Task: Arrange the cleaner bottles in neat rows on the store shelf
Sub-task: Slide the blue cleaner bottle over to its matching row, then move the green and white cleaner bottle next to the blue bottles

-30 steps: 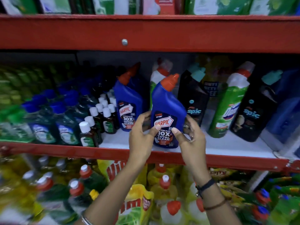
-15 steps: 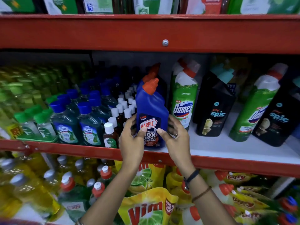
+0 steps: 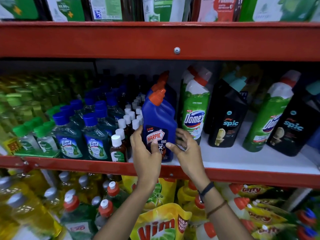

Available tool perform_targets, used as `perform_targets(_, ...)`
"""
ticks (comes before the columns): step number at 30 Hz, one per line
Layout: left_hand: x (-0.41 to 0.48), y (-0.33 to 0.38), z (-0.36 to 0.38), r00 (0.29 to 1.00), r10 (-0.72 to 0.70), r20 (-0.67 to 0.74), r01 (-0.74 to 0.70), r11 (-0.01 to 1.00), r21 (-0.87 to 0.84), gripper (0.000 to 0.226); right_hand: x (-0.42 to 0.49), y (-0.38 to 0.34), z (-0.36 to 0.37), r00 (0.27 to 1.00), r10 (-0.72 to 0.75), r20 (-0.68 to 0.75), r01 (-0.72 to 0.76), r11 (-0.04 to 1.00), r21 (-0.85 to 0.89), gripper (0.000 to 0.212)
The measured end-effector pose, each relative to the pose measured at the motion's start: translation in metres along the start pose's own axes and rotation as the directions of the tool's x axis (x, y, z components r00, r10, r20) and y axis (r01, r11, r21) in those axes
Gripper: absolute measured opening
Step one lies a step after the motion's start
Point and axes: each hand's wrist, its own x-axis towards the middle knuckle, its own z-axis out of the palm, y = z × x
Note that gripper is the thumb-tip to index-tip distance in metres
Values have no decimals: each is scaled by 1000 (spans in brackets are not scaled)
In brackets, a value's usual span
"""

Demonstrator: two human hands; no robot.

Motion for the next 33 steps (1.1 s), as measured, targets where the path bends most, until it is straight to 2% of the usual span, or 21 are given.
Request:
perform_targets(2, -10, 11, 8, 997, 66, -26, -66, 998, -20, 58, -1, -1, -13, 999, 1, 36, -1, 1000, -5, 43)
perform_targets(4, -22, 22, 20, 987, 153, -44, -154, 988, -27, 58, -4, -5, -33, 1000, -12, 11, 12, 1000, 15, 40)
perform_targets(6, -35, 34, 33, 969, 244, -37, -245, 969, -35, 56, -9, -12, -58, 997, -42, -72, 44, 999, 26, 36)
perform_targets(8, -49, 46, 52, 950, 311, 35, -308, 949, -71, 52, -13, -17, -89, 977, -83, -195, 90, 996, 25, 31)
perform_targets(12, -70, 61, 98, 919, 289, 270, -247, 952, -179, 41, -17, -16, -151, 873, -163, -459, 146, 987, -74, 16)
perform_targets(15, -80, 62, 139, 885, 235, 401, -152, 962, -228, 39, -13, -7, -193, 796, -202, -571, 144, 979, -146, 18)
perform_targets(17, -84, 64, 165, 850, 207, 484, -109, 969, -222, 41, -4, 2, -217, 798, -172, -577, 102, 983, -152, 25)
perform_targets(21, -85, 69, 208, 789, 154, 594, -47, 980, -191, 52, 18, 16, -243, 877, -54, -478, -12, 991, -133, 42)
perform_targets(26, -81, 67, 241, 821, 161, 547, -82, 983, -167, 61, 35, 32, -252, 938, -30, -344, -40, 980, -196, 46)
perform_targets(33, -81, 55, 253, 865, 123, 486, -18, 976, -216, 73, 30, 30, -254, 899, -130, -419, -17, 944, -331, 54)
